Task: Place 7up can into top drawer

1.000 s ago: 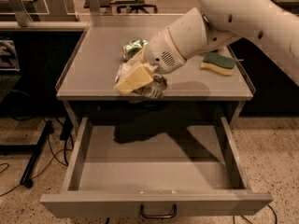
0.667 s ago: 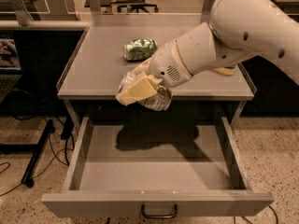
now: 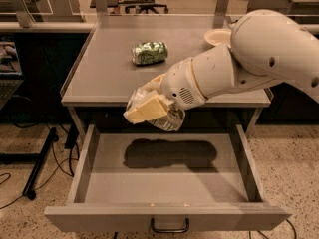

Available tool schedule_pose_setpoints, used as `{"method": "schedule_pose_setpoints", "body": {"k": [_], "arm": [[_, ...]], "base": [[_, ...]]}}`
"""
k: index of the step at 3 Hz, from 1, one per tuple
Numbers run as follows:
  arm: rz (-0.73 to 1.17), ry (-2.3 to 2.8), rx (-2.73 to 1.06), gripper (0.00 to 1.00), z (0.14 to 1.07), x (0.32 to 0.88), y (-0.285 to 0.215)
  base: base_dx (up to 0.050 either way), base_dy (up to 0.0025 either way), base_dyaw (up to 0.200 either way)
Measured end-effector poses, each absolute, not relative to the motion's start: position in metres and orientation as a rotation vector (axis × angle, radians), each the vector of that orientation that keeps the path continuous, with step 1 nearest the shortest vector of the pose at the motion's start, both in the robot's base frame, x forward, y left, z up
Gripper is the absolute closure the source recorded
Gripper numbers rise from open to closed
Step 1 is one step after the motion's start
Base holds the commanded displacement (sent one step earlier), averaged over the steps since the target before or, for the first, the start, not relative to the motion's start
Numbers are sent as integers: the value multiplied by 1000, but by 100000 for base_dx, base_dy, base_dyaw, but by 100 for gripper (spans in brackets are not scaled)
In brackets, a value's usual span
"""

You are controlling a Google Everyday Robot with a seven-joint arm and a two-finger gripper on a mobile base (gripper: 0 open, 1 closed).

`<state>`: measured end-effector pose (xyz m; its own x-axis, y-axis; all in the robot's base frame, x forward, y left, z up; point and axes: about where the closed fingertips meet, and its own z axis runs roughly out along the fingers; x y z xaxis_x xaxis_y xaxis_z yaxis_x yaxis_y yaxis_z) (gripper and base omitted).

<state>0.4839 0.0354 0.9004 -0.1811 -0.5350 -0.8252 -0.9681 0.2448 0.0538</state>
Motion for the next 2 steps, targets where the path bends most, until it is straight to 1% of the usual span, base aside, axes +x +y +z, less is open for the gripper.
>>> {"method": "schedule_pose_setpoints", "body": {"k": [1, 2], "arm": [[782, 1835, -1352, 100, 897, 479, 34], [777, 1849, -1265, 100, 886, 461, 29]], "base": [[0, 0, 0], [0, 0, 0]]}}
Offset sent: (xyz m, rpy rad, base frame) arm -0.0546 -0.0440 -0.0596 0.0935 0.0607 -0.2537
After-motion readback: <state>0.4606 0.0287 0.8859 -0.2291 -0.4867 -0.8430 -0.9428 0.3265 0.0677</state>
